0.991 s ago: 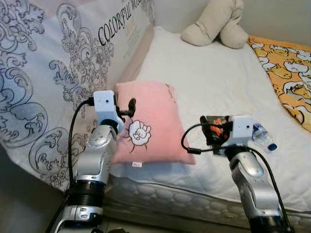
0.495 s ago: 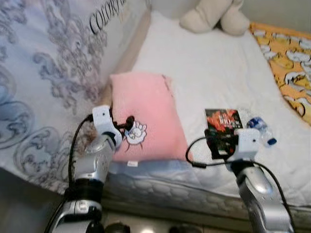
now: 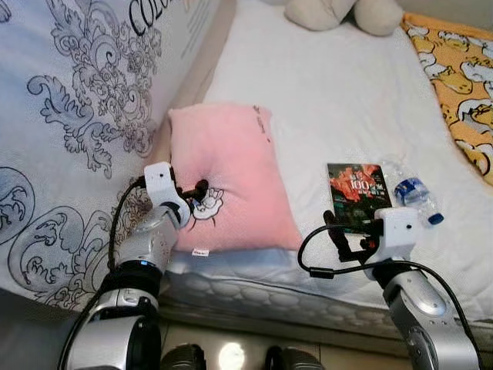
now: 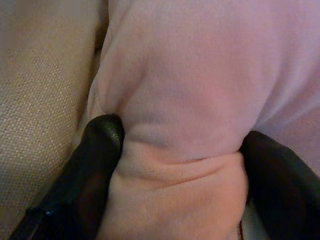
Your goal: Clean up the room
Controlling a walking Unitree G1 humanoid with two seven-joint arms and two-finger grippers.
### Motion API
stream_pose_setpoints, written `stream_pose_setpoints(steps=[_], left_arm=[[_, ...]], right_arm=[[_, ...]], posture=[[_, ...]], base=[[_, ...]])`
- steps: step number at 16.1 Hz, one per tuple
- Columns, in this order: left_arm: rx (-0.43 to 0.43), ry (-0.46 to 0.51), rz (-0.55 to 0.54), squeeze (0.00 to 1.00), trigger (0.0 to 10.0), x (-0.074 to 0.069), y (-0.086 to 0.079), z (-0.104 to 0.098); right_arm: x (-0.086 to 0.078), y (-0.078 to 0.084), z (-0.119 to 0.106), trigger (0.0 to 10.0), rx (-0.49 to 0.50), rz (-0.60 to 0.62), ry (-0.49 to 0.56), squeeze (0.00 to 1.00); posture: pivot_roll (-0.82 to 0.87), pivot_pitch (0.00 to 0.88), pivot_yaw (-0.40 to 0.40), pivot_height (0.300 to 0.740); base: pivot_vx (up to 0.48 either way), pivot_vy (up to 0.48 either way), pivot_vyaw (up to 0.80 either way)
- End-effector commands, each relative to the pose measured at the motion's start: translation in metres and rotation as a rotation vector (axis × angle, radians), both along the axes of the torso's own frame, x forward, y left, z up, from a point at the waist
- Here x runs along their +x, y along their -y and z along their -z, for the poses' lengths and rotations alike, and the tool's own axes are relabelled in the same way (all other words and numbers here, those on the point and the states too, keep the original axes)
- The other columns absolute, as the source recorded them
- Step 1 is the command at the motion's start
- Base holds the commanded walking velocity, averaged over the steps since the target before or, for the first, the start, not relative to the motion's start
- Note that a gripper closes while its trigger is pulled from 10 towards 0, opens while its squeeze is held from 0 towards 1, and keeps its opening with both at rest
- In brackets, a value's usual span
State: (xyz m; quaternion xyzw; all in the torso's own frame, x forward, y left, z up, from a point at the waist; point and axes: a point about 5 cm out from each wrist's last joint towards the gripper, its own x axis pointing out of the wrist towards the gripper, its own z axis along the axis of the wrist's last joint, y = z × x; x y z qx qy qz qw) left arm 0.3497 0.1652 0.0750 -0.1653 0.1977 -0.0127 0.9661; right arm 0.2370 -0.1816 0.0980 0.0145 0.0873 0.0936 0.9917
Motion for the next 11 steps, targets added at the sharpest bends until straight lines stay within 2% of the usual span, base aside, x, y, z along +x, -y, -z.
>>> stream_pose_setpoints(steps=[1,8,11], left_arm=[[-0.004,-0.082,0.007,0.00,0.0,-0.007,0.002,0.016],[-0.069,-0.072,0.010,0.00,0.0,-0.007,-0.005,0.022],[-0.091,-0.051,0.028,0.00,0.0,-0.004,-0.001,0.019]], right_arm=[[-0.002,0.001,-0.001,10.0,0.000,0.007,-0.009,0.21],[-0.004,-0.008,0.000,10.0,0.051,-0.024,-0.036,0.22],[-0.004,-0.011,0.002,10.0,0.043,-0.046,-0.042,0.22]], posture=[[-0.17,0.172,-0.081,0.740],[-0.17,0.174,-0.077,0.740],[-0.17,0.167,-0.077,0.740]], base=[[0.000,0.000,0.00],[0.000,0.000,0.00],[0.000,0.000,0.00]])
